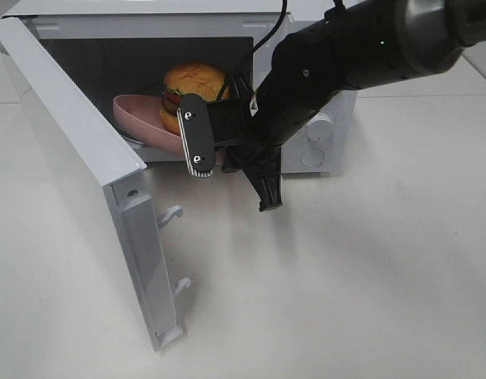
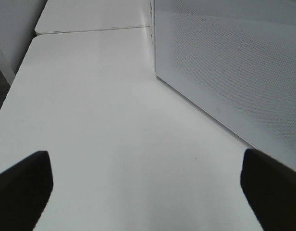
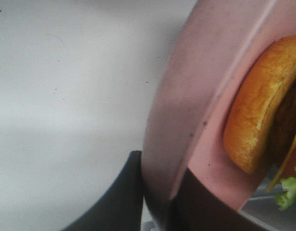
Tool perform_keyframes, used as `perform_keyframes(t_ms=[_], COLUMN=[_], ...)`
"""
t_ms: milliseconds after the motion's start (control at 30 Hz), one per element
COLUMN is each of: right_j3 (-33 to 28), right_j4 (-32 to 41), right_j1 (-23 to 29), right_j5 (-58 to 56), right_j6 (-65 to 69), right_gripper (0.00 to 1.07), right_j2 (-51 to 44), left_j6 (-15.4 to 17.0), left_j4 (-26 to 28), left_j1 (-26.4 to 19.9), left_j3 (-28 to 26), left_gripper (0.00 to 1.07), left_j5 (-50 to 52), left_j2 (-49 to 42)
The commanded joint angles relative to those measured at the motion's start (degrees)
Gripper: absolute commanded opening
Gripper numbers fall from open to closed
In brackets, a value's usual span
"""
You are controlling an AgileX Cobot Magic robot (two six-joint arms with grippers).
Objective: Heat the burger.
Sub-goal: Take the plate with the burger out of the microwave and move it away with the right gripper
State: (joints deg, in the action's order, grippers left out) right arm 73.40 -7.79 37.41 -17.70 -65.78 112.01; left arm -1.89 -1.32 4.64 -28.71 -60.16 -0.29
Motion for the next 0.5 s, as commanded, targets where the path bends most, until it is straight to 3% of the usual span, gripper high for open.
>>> perform_keyframes(t_ms=[33, 500], right_j3=[-3.32, -15.58], right_j4=[-1.72, -2.06], right_j1=[-0.97, -0.97], right_j5=[3.95, 10.77], right_j6=[-0.17, -2.06], right_gripper=[0.0, 0.0], right_j2=[-4.18, -13.41], left_j6=[0.0, 0.0], left_j4=[0.06, 0.06], left_j1=[-0.06, -0.06], left_j3=[0.17, 0.17], left_gripper=[1.0, 1.0], left_j5=[0.57, 0.57], left_j2=[-1.32, -1.32])
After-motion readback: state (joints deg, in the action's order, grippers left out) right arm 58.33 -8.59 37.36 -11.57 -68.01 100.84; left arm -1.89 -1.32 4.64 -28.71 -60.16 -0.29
